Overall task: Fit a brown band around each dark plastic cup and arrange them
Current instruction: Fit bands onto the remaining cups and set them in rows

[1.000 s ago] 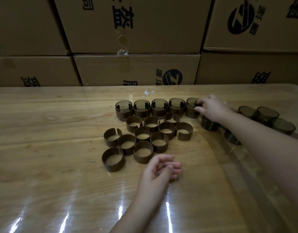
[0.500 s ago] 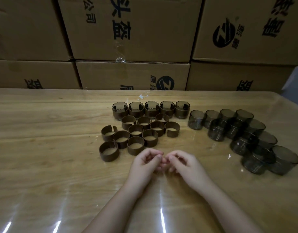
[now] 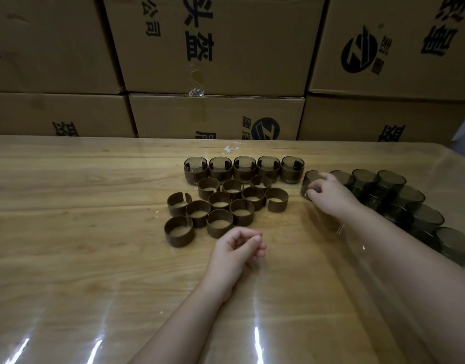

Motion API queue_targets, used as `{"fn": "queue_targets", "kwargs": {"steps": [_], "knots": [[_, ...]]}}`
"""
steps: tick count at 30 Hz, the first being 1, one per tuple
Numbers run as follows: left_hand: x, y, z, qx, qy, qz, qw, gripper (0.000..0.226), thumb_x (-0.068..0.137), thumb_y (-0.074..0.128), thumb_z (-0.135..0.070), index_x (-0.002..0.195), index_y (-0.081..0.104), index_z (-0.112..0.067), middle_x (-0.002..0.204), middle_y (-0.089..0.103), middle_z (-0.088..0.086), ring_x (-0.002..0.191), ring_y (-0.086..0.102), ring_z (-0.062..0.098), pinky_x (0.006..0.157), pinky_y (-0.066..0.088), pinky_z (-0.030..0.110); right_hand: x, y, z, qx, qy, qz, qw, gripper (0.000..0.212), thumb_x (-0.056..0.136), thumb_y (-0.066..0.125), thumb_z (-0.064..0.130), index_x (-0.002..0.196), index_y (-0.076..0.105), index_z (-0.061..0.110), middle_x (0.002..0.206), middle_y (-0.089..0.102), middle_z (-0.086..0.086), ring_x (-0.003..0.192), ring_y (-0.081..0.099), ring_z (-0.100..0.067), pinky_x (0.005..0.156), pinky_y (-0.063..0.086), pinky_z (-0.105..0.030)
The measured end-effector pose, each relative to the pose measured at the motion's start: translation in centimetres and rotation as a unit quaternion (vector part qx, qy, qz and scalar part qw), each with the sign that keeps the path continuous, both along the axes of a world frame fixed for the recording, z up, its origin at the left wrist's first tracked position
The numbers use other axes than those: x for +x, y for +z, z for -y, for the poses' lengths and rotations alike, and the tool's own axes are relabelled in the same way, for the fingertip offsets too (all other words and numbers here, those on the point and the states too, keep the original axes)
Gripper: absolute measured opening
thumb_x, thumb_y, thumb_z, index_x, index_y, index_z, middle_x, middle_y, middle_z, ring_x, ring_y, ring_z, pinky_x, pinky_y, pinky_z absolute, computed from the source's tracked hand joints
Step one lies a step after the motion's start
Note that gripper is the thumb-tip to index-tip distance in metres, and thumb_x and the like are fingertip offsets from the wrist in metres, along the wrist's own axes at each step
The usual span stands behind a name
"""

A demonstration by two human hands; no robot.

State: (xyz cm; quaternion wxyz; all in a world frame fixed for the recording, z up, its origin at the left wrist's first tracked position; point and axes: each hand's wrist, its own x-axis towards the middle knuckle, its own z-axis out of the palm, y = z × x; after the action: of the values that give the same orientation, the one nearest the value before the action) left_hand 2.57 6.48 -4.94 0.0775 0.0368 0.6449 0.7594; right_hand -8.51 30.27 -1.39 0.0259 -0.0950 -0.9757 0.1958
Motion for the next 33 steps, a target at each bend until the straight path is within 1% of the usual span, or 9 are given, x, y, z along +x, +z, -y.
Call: {"fn": "queue_targets", "kwargs": {"steps": [4,9,11,15,21,23,29,31,33], "knots": [[-0.2,-0.3,0.2,-0.004,-0.016,0.002,1.000,0.010,0.093,0.058,-0.004,0.098,0.067,-0.007,0.078,0.071,0.002,0.071,0.065,0.011,0.067,0.054,0.024,-0.1,-1.5,0.1,-0.009,-0.011,-0.005,1.000,0.031,0.101,0.043,0.020,0.126,0.058,0.008,0.134,0.047,-0.003,0.095,0.056,-0.014,0.079,0.046,-0.027],[-0.3,-0.3,0.2,-0.011,0.001,-0.010,1.000,0.011,0.093,0.059,-0.008,0.101,0.066,-0.011,0.087,0.072,0.005,0.078,0.067,0.014,0.073,0.055,0.030,3.6,-1.3,3.5,-0.161,0.027,-0.119,0.979,0.026,0.101,0.044,0.016,0.107,0.069,0.012,0.117,0.053,0.003,0.101,0.054,-0.001,0.096,0.046,-0.027],[-0.3,-0.3,0.0,-0.013,0.024,-0.020,0.999,0.015,0.093,0.059,-0.012,0.107,0.063,-0.015,0.102,0.070,0.003,0.088,0.069,0.016,0.079,0.057,0.034,6.0,-0.9,5.5,-0.262,0.014,-0.201,0.944,0.025,0.099,0.048,0.013,0.093,0.072,0.017,0.107,0.057,0.007,0.086,0.055,0.013,0.084,0.045,-0.010],[-0.1,-0.4,-0.6,-0.036,0.013,-0.068,0.997,0.021,0.096,0.054,-0.017,0.112,0.056,-0.030,0.120,0.062,-0.002,0.096,0.068,0.011,0.078,0.058,0.027,11.2,-0.9,8.7,-0.449,-0.026,-0.306,0.839,0.032,0.098,0.051,0.015,0.074,0.070,0.024,0.093,0.064,0.009,0.076,0.065,0.002,0.073,0.049,-0.012],[-0.4,-0.5,-0.3,0.003,0.007,-0.031,0.999,0.045,0.079,0.055,-0.050,0.121,0.051,-0.035,0.117,0.063,0.001,0.100,0.066,0.007,0.084,0.054,0.024,14.8,-3.9,12.4,-0.593,0.035,-0.220,0.774,0.045,0.099,0.049,0.009,0.062,0.074,0.013,0.084,0.068,0.001,0.070,0.068,-0.013,0.066,0.052,-0.019],[-0.7,-0.8,0.0,0.029,0.021,-0.002,0.999,0.048,0.078,0.062,-0.060,0.118,0.054,-0.035,0.113,0.066,0.003,0.102,0.066,0.016,0.087,0.053,0.033,14.8,-4.2,12.7,-0.597,0.080,-0.199,0.773,0.038,0.095,0.051,0.016,0.064,0.074,0.013,0.084,0.067,0.003,0.075,0.068,-0.013,0.067,0.053,-0.020],[-1.0,-0.8,0.5,0.148,0.033,0.061,0.987,0.052,0.087,0.054,-0.054,0.112,0.056,-0.009,0.087,0.070,0.008,0.072,0.068,0.018,0.052,0.049,0.025,14.5,-4.9,12.5,-0.462,0.128,-0.280,0.832,0.011,0.082,0.058,0.038,0.080,0.061,0.027,0.105,0.056,0.009,0.083,0.064,-0.010,0.071,0.052,-0.020],[-1.0,-0.7,0.5,0.162,0.047,0.092,0.981,0.046,0.093,0.044,-0.050,0.105,0.059,-0.008,0.079,0.072,0.010,0.064,0.065,0.019,0.047,0.043,0.025,14.2,-5.0,12.5,-0.427,0.126,-0.296,0.845,0.022,0.077,0.061,0.041,0.096,0.055,0.031,0.115,0.050,0.008,0.091,0.060,-0.007,0.073,0.050,-0.017],[-1.0,-0.7,0.5,0.141,0.045,0.093,0.985,0.041,0.098,0.039,-0.046,0.097,0.062,-0.012,0.076,0.072,0.009,0.067,0.064,0.022,0.060,0.043,0.031,14.0,-5.1,12.5,-0.394,0.142,-0.271,0.866,0.043,0.074,0.062,0.044,0.115,0.051,0.036,0.128,0.044,0.009,0.110,0.054,-0.007,0.085,0.049,-0.019]]}}
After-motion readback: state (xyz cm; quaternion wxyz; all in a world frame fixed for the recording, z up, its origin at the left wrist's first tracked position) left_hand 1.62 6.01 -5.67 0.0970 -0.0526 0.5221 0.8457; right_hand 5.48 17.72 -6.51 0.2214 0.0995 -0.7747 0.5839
